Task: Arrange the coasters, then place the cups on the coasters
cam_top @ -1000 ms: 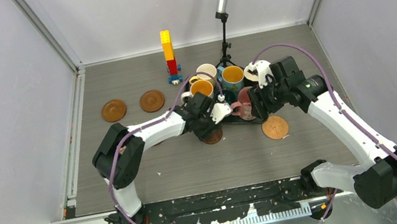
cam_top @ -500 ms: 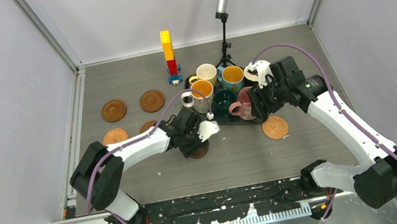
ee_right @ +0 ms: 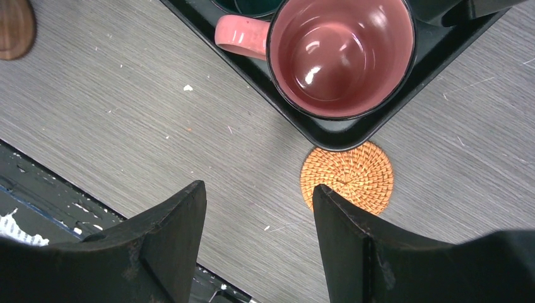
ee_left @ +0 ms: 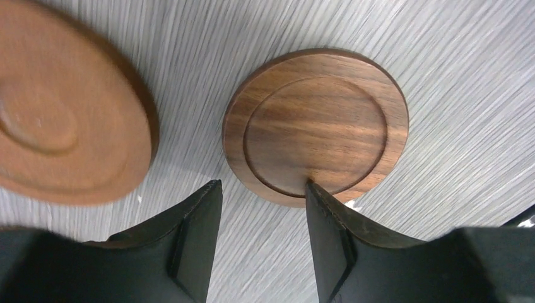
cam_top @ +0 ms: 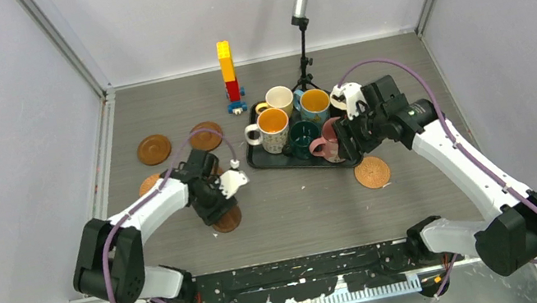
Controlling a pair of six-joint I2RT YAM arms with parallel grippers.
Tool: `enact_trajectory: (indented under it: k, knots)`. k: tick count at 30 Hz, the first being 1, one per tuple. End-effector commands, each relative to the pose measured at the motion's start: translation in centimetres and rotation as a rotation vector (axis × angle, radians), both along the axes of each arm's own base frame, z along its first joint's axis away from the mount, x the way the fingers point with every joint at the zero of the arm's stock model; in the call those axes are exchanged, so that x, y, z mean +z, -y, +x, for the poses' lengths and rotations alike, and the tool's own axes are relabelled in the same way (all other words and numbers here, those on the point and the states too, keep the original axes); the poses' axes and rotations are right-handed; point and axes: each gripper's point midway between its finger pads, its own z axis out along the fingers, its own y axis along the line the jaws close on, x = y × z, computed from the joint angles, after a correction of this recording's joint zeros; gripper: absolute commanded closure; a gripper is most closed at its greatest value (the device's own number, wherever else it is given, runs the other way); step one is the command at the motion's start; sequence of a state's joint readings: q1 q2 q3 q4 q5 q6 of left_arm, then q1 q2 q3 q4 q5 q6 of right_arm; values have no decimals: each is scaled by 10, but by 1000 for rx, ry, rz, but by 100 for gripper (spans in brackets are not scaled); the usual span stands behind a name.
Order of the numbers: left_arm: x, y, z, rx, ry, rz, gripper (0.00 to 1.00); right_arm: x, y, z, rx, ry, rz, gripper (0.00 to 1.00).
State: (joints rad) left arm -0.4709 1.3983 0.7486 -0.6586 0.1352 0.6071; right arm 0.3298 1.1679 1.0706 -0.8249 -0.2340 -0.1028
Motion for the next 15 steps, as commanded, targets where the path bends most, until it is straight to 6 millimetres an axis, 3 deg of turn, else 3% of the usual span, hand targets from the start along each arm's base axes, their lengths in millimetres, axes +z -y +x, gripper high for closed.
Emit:
enact_trajectory:
  k: [1, 10, 15]
  knots:
    - [-10, -64, -34, -15, -159, 148, 47, 20, -5, 11, 19, 55, 22, 33]
    - [-8, -139, -34, 99, -198, 170, 47, 20, -4, 8, 26, 48, 16, 33]
    - [-9, -169, -28, 201, -206, 151, 47, 19, -5, 7, 25, 44, 23, 33]
